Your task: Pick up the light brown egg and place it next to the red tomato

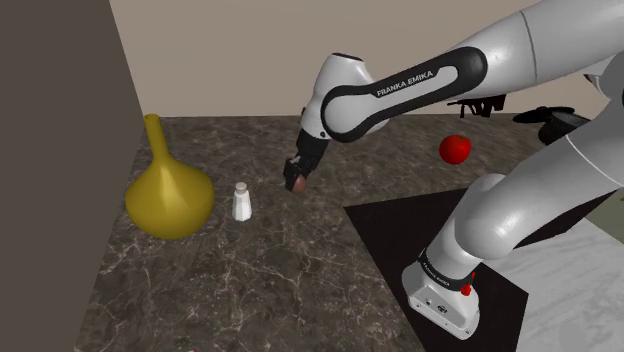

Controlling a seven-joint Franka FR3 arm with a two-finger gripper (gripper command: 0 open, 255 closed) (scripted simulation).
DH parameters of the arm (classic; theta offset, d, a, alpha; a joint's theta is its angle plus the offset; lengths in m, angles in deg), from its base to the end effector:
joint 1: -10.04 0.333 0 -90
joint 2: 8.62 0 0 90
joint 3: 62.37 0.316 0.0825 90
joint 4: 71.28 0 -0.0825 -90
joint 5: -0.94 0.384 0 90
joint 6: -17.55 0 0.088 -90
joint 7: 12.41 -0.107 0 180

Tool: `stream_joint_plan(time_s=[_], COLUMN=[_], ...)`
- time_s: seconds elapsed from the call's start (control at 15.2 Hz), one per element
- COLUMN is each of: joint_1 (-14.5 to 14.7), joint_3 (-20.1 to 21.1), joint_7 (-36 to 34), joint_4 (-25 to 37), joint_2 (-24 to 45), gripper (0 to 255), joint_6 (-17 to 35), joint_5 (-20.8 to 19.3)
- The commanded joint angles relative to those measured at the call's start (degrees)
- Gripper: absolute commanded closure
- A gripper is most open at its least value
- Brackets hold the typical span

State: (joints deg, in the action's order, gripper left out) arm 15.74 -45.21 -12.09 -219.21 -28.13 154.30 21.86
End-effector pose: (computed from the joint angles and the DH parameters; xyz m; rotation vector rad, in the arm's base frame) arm 0.3940 0.1677 0.3852 -2.9373 -0.2138 -0.1585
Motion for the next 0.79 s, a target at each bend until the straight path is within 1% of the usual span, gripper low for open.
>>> stream_joint_plan(time_s=[0.0,0.73], joint_1=[-0.09,-0.61], joint_3=[-0.2,-1.26], joint_7=[-0.33,-1.98], joint_4=[0.77,6.08], joint_2=[-1.14,-5.4], gripper=[255,255], joint_6=[-1.92,-11.4], joint_5=[-0.29,-1.79])
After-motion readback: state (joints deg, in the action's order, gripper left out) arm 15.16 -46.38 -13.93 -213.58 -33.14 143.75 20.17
